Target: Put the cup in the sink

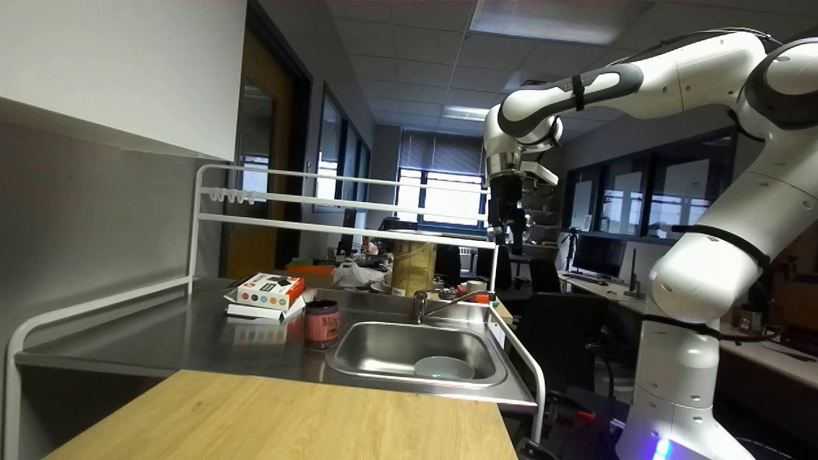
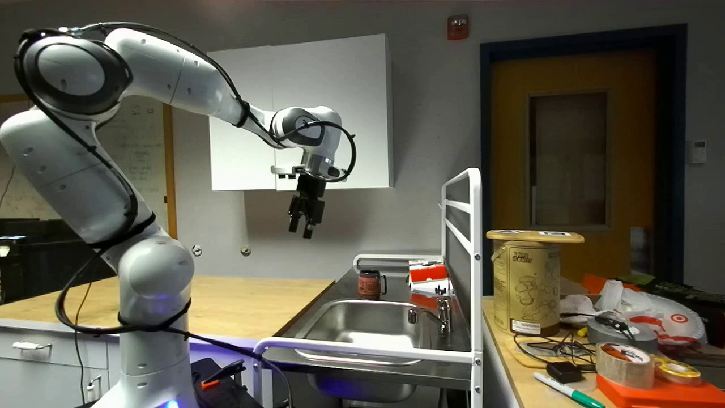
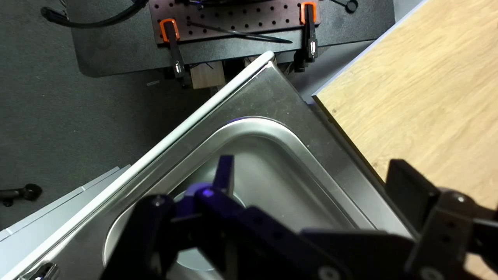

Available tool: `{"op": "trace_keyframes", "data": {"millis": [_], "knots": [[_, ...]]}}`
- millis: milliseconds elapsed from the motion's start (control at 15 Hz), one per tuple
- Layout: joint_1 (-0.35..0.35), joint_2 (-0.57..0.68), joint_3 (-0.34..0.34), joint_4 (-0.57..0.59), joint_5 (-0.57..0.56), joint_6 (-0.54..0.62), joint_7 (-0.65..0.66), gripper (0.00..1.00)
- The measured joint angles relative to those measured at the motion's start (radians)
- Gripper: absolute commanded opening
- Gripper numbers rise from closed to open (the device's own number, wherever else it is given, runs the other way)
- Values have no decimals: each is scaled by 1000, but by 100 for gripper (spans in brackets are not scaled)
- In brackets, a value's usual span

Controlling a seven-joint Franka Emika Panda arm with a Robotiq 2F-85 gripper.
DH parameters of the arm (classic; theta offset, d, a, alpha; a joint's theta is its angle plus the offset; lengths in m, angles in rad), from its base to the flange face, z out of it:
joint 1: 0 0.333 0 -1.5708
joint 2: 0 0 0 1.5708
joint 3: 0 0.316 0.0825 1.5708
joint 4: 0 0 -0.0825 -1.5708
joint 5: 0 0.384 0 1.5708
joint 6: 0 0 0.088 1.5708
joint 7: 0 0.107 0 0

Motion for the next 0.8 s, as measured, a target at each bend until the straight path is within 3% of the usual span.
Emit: {"op": "trace_keyframes", "data": {"millis": [533,800], "knots": [[-8,10,0,-3,0,6,0,100],[-26,48,1,8,0,81,46,100]]}}
